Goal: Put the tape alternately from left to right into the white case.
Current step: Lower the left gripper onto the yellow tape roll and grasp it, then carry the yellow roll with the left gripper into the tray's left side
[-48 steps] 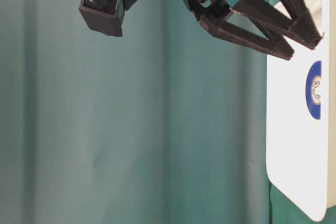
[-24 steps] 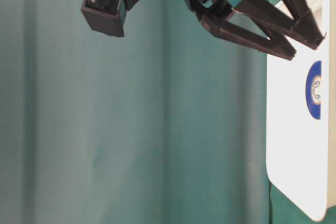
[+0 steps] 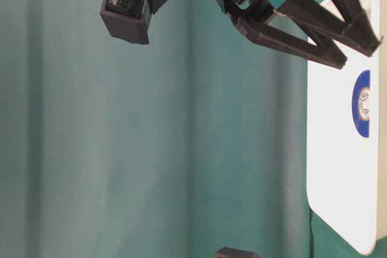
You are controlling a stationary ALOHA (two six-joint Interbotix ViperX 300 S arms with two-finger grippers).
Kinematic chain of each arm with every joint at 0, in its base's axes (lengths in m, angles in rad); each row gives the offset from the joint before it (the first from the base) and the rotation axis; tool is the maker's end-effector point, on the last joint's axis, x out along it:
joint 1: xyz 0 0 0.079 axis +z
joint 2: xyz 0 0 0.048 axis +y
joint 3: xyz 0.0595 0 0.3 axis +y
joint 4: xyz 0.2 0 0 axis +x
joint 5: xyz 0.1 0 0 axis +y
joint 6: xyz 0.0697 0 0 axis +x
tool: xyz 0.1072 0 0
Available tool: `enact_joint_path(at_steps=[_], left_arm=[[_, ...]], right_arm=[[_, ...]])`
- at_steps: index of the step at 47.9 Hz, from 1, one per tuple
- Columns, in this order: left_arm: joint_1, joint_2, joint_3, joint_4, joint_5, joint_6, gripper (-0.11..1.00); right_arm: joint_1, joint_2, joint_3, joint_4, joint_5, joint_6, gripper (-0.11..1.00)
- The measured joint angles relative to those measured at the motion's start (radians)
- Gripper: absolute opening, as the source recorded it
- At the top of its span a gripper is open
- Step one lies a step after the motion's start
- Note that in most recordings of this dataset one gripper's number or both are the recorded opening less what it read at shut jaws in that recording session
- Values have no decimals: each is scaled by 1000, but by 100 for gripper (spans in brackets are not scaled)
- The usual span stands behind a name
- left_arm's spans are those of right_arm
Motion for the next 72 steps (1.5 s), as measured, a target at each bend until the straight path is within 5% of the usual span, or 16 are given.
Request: enact_joint_path(at_steps=[28, 31, 40, 46, 72], left_arm=[[2, 48, -21, 2, 15, 8, 78], [2, 49, -26, 2, 21, 8, 69], [6, 48, -31, 5, 29, 8, 17], [6, 43, -31, 5, 29, 8, -2], [6, -150, -40, 5, 31, 11, -3]], right_arm=[[-2, 0, 0, 0, 0, 0, 70], [0, 0, 0, 0, 2, 0, 70], [0, 0, -2, 0, 0, 0, 70], [0, 0, 0, 0, 0, 0, 70], [-2, 0, 5, 0, 0, 2, 70]])
